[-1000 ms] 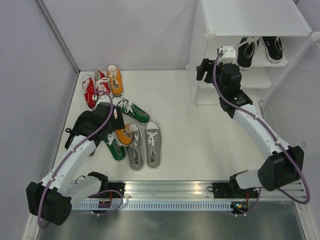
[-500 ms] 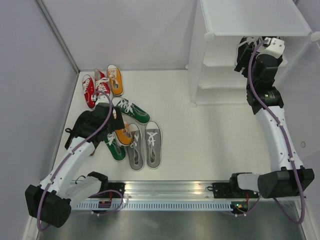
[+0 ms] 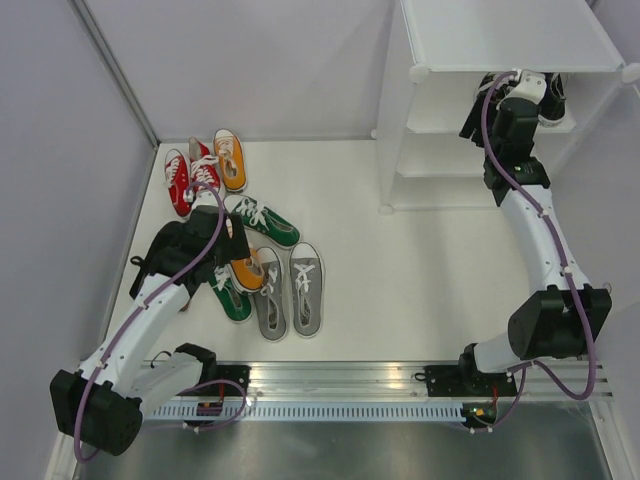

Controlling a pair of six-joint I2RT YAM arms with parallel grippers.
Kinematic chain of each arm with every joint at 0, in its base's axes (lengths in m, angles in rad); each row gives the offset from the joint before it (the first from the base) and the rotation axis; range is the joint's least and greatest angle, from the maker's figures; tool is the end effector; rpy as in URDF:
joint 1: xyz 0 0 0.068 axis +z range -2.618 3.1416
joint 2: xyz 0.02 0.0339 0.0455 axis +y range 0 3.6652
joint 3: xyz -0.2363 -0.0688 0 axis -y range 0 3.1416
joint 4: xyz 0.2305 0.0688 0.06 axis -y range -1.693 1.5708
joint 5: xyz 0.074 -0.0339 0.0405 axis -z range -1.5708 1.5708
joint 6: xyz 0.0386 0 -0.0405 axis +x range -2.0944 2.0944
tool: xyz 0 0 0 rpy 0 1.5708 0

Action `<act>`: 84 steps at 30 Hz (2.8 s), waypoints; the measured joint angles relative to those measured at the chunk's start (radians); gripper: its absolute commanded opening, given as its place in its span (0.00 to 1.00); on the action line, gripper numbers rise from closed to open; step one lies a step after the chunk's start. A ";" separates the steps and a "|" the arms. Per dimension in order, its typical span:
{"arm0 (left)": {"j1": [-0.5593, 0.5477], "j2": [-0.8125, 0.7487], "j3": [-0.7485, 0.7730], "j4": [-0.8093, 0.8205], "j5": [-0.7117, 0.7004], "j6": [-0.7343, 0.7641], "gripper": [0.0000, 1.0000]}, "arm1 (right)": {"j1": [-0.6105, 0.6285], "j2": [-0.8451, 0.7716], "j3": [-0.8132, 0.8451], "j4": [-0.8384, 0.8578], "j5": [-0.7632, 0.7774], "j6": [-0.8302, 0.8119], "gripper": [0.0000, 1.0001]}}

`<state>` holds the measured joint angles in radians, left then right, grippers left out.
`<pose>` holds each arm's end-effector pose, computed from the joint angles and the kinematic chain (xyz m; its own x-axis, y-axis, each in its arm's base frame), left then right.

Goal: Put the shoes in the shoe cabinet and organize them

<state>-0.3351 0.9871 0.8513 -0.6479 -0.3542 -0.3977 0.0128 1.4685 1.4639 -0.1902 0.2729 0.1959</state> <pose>0.1974 -0.0546 0.2611 -0.6442 -0.1603 -0.7478 -0.1877 0.9810 -0.0486 0.3358 -0.0061 0.3860 -0.1408 0.1857 -0.9725 0.2849 0.9483 0.1398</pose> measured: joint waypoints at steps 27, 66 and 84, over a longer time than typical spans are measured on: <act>0.000 -0.021 0.000 0.000 0.021 0.000 0.99 | -0.272 0.059 0.016 0.161 -0.337 -0.087 0.01; 0.000 -0.030 0.000 0.000 0.024 0.000 0.99 | -0.332 -0.010 -0.157 0.292 -0.407 0.014 0.37; 0.000 -0.030 0.000 0.000 0.024 0.000 0.99 | -0.287 0.153 0.023 0.265 -0.361 0.037 0.48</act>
<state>-0.3351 0.9573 0.8513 -0.6479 -0.3305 -0.3981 -0.2741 1.6211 1.4872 0.0750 -0.0883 0.2325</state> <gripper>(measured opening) 0.987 0.427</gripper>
